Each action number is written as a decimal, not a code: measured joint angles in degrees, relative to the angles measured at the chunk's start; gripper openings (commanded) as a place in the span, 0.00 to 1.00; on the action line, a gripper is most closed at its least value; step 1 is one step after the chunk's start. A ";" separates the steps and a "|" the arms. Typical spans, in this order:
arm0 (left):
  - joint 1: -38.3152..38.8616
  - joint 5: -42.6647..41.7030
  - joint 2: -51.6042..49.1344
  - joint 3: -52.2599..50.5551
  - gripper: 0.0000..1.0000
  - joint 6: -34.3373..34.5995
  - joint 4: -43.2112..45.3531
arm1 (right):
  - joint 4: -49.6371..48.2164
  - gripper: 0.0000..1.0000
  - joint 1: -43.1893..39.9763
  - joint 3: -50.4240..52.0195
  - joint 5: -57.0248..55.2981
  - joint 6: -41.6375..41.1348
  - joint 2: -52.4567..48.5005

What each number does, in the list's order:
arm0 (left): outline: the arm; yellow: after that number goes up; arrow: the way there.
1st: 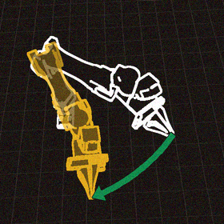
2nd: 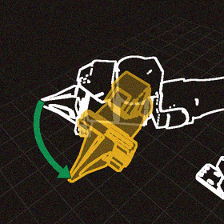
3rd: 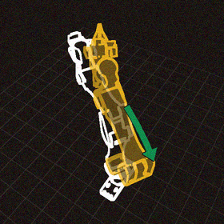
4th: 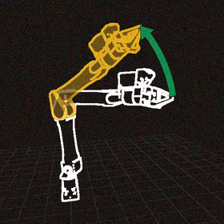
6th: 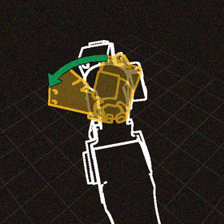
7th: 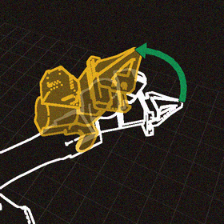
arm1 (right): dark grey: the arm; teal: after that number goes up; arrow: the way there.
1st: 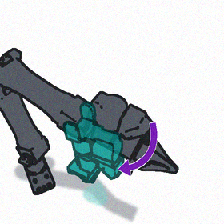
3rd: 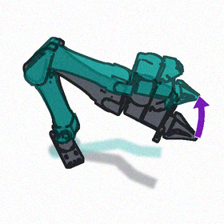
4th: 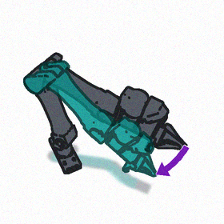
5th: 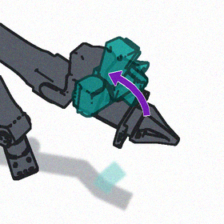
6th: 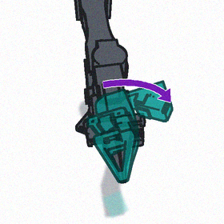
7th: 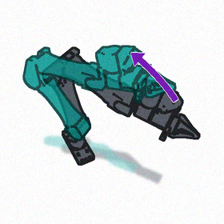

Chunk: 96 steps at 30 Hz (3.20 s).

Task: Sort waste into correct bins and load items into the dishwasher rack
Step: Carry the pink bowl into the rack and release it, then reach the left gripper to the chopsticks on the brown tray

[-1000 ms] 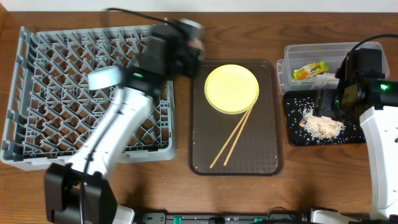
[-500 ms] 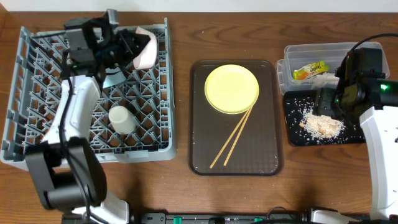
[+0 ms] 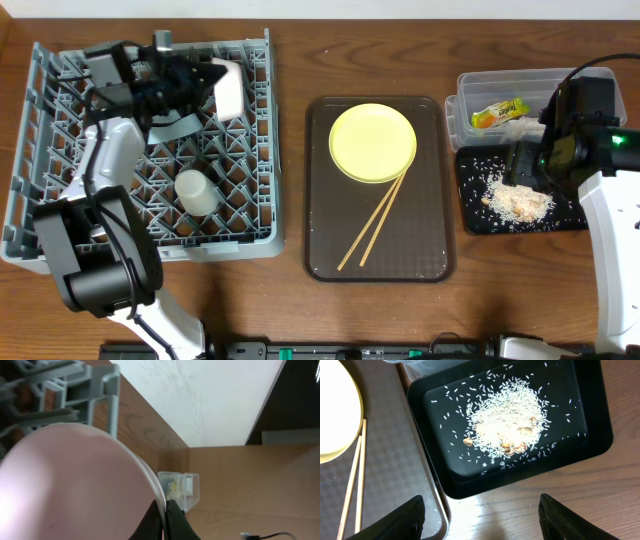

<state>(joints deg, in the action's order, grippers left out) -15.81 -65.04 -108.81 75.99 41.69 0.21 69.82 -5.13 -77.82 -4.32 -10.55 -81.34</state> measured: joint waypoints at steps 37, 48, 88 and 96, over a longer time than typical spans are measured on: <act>-7.10 8.79 10.69 -0.09 0.58 -9.97 -10.29 | -1.05 0.72 0.00 0.00 0.02 0.04 0.00; 14.93 32.92 23.82 -0.04 0.58 -28.70 -35.28 | -3.37 0.75 0.02 0.00 1.88 0.07 0.00; 61.57 53.44 -2.27 -2.47 0.58 -36.00 -41.29 | -2.36 0.75 0.02 0.00 2.43 0.07 0.00; 61.57 55.49 -2.27 -2.47 0.58 -36.00 -39.82 | -1.90 0.75 0.00 0.00 2.43 0.07 0.00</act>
<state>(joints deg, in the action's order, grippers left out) 45.76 -9.54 -111.09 73.52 5.69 -39.62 67.92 -5.13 -77.82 -1.89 -10.48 -81.34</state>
